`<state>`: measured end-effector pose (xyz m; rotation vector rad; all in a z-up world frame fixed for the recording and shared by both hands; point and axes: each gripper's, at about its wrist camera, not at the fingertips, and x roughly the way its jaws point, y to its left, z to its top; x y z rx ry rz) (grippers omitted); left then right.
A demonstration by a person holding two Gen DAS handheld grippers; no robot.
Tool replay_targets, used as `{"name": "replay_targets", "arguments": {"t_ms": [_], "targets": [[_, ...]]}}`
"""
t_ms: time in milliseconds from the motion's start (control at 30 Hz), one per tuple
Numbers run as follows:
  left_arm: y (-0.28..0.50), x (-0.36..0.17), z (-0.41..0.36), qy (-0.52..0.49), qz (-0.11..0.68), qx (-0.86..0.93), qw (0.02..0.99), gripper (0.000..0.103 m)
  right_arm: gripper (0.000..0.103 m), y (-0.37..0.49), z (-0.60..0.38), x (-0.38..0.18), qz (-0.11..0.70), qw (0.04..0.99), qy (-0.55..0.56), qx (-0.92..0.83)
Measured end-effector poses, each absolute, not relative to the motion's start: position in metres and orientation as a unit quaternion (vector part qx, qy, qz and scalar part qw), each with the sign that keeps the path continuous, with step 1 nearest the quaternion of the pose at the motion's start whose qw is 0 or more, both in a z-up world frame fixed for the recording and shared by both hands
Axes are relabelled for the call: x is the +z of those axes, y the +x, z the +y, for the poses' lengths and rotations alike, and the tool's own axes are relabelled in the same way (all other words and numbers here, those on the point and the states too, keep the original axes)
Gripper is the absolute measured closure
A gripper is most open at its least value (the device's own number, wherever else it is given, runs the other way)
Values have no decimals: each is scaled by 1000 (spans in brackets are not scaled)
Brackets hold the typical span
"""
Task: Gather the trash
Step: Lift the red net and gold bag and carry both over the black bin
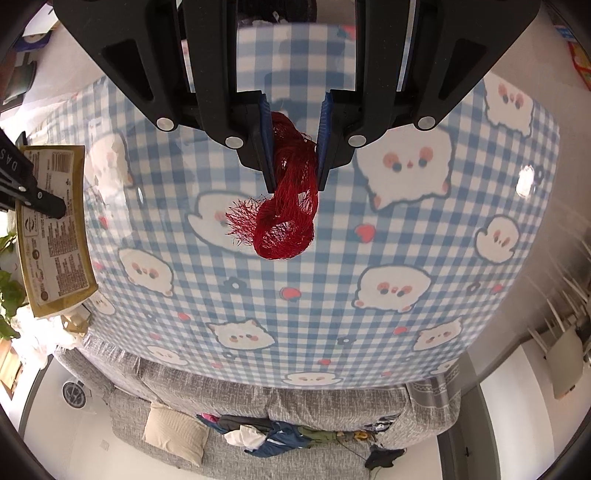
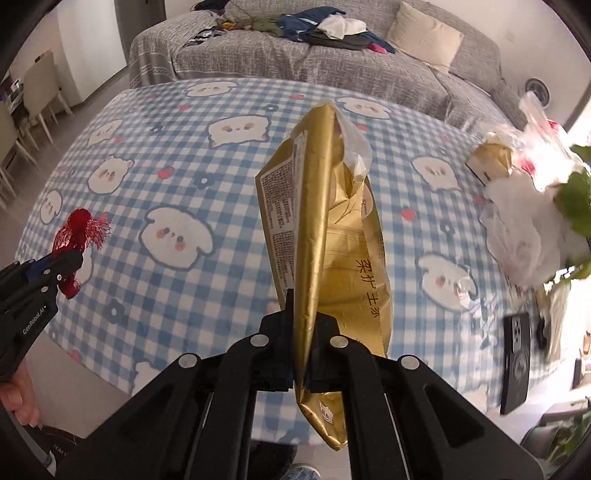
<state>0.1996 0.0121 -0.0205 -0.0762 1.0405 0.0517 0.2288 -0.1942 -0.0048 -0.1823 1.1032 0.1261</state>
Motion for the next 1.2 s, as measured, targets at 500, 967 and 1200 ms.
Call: {"name": "replay_targets", "arguments": {"t_ms": [500, 967, 1200], "targets": [[115, -22, 4, -43, 495, 12, 867, 84, 101, 130, -194, 9, 509, 858, -46, 55], [20, -38, 14, -51, 481, 15, 875, 84, 101, 26, -188, -20, 502, 862, -10, 68], [-20, -58, 10, -47, 484, 10, 874, 84, 101, -17, -191, -46, 509, 858, 8, 66]]}}
